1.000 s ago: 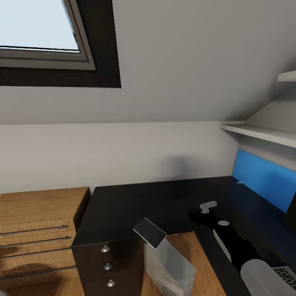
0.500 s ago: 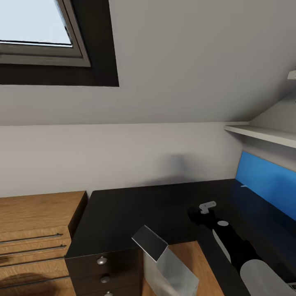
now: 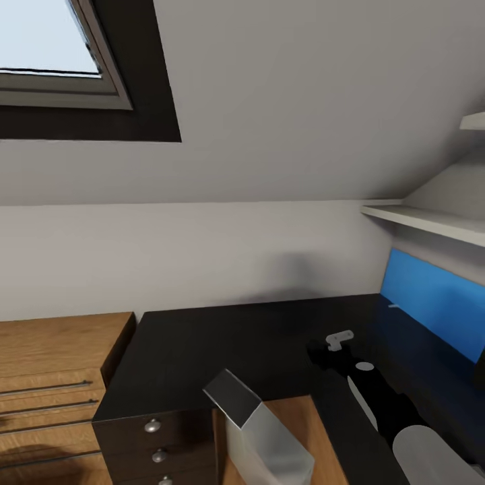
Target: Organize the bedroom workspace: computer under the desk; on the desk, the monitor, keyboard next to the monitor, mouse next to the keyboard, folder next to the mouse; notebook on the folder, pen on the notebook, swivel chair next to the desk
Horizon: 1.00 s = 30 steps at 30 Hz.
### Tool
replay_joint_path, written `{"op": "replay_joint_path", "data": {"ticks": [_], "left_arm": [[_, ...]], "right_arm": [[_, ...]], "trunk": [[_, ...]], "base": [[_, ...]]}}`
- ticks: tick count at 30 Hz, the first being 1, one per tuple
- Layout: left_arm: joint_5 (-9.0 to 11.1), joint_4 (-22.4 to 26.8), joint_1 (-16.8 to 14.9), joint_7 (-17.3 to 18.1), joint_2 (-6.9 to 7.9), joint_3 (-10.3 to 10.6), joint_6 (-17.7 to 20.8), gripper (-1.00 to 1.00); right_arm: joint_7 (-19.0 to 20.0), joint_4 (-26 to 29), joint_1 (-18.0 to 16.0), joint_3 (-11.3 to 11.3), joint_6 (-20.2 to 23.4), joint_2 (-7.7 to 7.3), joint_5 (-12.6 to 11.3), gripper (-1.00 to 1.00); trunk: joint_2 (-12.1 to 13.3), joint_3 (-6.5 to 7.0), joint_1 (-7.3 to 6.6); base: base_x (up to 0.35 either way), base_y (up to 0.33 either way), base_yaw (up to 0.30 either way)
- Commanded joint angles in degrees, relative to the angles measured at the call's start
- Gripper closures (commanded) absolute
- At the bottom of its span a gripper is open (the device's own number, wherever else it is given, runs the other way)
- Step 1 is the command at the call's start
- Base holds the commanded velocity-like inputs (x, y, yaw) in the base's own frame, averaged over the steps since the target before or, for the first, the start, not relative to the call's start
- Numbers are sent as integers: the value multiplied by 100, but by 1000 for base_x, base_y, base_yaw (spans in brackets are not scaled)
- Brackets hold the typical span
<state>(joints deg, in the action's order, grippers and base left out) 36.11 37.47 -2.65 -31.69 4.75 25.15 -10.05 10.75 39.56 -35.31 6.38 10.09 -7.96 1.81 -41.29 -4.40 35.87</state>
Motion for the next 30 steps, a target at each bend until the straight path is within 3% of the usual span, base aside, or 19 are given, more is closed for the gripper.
{"op": "replay_joint_path", "data": {"ticks": [1,16,22,27,30], "left_arm": [[61,5,-8,-39,8,45,-35,-100],[63,3,-8,-39,8,43,-32,-100],[63,2,-8,-47,8,50,-32,-100],[63,-1,-8,-41,8,51,-32,-100],[63,-1,-8,-40,8,52,-26,-100]], "right_arm": [[6,10,-3,13,37,-5,-3,100],[18,29,6,-16,27,-65,20,100],[23,4,6,-22,50,-355,29,100],[25,-447,13,-22,48,-565,37,100],[62,-652,16,-22,52,-799,24,100]], "trunk": [[-8,-10,2],[-8,-10,2],[-8,-10,2],[-8,-10,2],[-8,-10,2]], "base": [[0,-190,106],[0,-21,19],[0,0,0],[0,0,0],[0,0,0]]}}
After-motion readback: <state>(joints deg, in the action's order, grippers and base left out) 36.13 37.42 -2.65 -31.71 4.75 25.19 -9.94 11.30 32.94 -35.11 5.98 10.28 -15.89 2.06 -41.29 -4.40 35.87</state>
